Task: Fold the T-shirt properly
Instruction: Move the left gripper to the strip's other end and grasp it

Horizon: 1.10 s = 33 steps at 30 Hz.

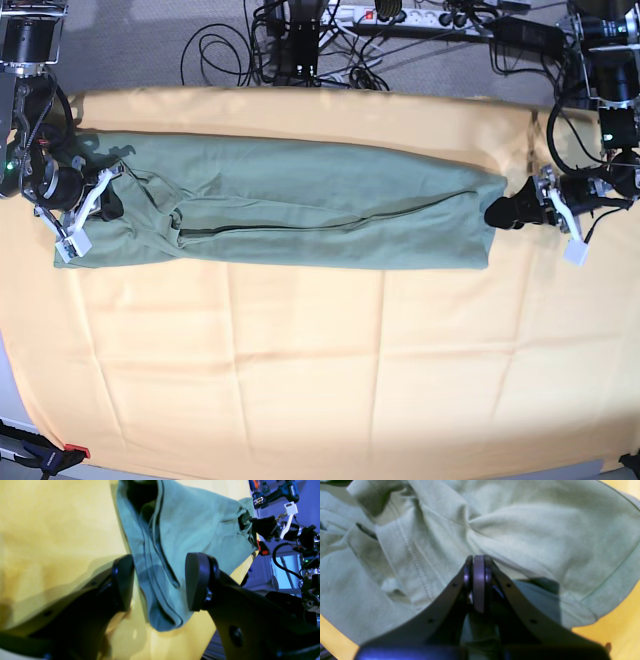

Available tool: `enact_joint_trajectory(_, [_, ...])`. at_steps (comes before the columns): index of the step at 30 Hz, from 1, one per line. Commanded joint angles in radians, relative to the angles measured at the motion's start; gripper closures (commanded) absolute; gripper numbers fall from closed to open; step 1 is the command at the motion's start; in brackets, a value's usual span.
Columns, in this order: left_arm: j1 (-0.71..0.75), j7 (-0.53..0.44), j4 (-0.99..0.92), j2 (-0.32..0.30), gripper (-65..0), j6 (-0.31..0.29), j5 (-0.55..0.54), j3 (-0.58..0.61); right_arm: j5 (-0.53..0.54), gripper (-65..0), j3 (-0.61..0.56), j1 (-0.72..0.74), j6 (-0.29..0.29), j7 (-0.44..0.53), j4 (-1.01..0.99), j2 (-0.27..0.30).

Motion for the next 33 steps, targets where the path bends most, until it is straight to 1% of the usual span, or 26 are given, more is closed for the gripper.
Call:
enact_joint_trajectory(1, [-0.008, 0.025, 0.006, 0.01, -34.7, 0.004, 0.014, 0.002, -0.009, 0.0, 0.006, 0.008, -0.002, -0.019, 0.01, 0.018])
enact_joint_trajectory(8, [-0.008, 0.027, 0.006, 0.051, -34.7, 0.005, 0.015, 0.002, -0.009, 0.0, 0.006, 0.008, -0.002, -0.019, 0.01, 0.018])
enact_joint_trajectory(13, [-0.008, 0.079, 0.006, 0.053, -34.7, 0.004, -0.055, 0.002, -0.01, 0.0, 0.006, 0.008, -0.002, -0.019, 0.01, 0.018])
enact_joint_trajectory(15, [-0.01, 0.096, 0.007, 0.053, -34.7, -0.013, -0.055, 0.002, -0.009, 0.0, 0.006, 0.008, -0.002, -0.019, 0.01, 0.018])
enact_joint_trajectory(22, [-0.037, 0.082, 0.007, 0.055, -34.7, -0.018, -0.055, 0.002, -0.009, 0.0, 0.006, 0.008, -0.005, -0.019, 0.01, 0.018])
enact_joint_trajectory(30, [-0.046, 0.087, 0.007, 0.098, -34.6, -0.018, -0.055, 0.002, -0.009, 0.0, 0.006, 0.008, -0.005, -0.019, 0.01, 0.018])
enact_joint_trajectory(32, [-0.046, 0.089, 0.007, 0.108, -32.2, -0.018, -0.055, 0.002, -0.009, 0.0, 0.006, 0.008, -0.005, -0.019, 0.01, 0.018])
enact_joint_trajectory(33, [-0.047, 0.089, 0.007, 0.111, -29.0, -0.018, -0.055, 0.002, -0.009, 0.0, 0.006, 0.008, -0.005, -0.019, 0.01, 0.018])
